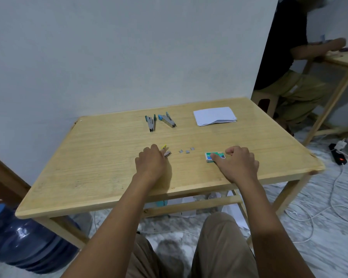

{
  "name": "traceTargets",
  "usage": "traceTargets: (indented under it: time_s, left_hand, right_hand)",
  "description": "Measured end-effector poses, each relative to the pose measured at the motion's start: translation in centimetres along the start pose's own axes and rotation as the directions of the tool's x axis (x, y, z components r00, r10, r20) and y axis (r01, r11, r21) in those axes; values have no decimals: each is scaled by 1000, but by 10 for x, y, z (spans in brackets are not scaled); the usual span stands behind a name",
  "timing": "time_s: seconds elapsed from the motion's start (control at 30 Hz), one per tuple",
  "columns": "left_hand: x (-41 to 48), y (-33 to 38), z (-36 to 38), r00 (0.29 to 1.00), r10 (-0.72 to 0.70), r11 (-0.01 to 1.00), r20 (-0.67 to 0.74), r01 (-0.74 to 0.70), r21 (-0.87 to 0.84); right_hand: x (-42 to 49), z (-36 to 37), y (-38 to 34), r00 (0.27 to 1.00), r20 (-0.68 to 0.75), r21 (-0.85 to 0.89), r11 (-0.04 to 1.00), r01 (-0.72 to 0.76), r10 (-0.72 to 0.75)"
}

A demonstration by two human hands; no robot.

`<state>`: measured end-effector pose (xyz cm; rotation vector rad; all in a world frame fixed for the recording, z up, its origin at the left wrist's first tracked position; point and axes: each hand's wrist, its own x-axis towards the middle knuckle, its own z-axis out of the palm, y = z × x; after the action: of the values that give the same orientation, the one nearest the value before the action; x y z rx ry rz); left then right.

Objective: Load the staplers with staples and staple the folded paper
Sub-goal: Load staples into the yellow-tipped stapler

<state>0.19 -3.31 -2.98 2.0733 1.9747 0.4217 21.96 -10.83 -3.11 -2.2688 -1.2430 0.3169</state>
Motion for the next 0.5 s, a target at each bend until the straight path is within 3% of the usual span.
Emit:
traceTargets:
  time_s: [0.2,0.3,0.33,0.4,0.47,0.5]
  left_hand:
    - [-6,3,-3,997,16,999,-78,-12,44]
    - [-16,16,-7,952,206,974,-226,-221,-42]
    - [-20,24,-7,934,294,945,-202,-315,-83]
    - [-26,41,-2,908,419,898,-13,-416,-144]
    - [-30,54,8,879,435,900,194,-414,-136]
    - [-30,57,14,875,426,905,232,-408,-124]
  right_hand:
    - [-1,0,1,1000,14,-22,1000,-11,12]
    - [-1,0,0,1000,14,-9,1000,-12,13]
    - [-1,0,0,1000,15,-7,1000,-13,13]
    - [0,1,0,1000,15,4,1000,-14,14]
    - [-1,1,1,1000,16,17,1000,-12,12]
    - [-2,1,1,1000,18,18,1000,-8,8]
